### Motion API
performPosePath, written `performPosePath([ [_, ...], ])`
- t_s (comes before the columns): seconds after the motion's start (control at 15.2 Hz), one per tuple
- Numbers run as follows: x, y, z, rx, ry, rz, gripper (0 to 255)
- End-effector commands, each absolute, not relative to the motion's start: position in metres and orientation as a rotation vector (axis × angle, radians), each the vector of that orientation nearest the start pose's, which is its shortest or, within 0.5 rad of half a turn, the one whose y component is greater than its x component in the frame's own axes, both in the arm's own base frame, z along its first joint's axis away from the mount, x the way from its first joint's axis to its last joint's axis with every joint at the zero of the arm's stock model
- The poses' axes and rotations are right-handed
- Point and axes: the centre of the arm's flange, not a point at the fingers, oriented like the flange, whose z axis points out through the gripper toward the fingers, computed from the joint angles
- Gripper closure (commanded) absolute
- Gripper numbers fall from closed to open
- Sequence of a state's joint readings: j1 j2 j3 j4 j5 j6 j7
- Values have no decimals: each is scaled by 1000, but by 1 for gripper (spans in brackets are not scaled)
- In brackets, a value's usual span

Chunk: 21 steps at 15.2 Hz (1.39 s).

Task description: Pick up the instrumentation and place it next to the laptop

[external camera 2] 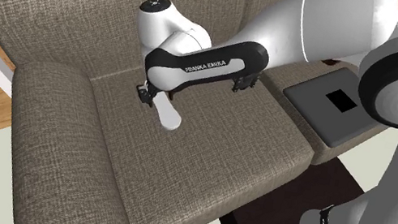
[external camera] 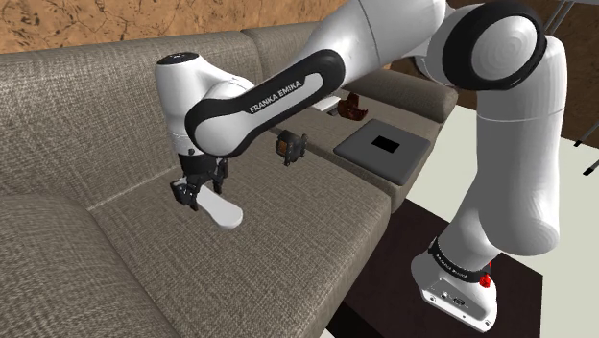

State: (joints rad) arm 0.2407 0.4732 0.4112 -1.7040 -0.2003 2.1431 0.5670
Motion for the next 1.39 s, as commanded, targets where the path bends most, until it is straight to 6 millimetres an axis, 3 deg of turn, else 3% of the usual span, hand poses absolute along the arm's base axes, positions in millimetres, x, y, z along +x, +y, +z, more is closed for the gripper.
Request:
performPosePath([
  [0.0, 550, 374, 350, -3115, -237, -1, 255],
  [0.59, 550, 374, 397, -3115, -237, -1, 255],
  [1.32, 464, 257, 399, -3115, -237, -1, 255],
])
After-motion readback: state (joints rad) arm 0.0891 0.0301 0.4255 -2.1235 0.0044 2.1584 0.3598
